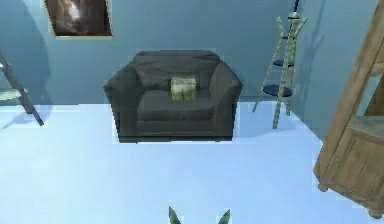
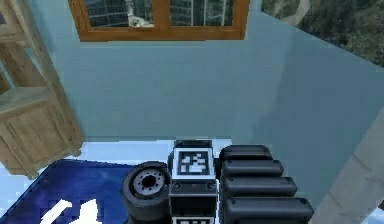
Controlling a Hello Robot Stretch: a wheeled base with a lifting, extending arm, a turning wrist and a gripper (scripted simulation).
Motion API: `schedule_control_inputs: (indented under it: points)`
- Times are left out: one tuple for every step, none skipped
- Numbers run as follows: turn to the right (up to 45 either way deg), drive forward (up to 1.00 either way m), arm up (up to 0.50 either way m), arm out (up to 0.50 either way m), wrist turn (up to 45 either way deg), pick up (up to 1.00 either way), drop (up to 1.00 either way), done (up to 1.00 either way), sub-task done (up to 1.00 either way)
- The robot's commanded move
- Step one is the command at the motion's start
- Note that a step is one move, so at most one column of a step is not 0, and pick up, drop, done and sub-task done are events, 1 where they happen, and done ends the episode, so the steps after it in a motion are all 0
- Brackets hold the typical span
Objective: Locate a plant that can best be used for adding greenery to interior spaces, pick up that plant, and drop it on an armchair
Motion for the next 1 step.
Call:
schedule_control_inputs:
  points:
    - [-3.0, 0.0, 0.0, 0.0, 0.0, 0.0, 0.0, 0.0, 0.0]
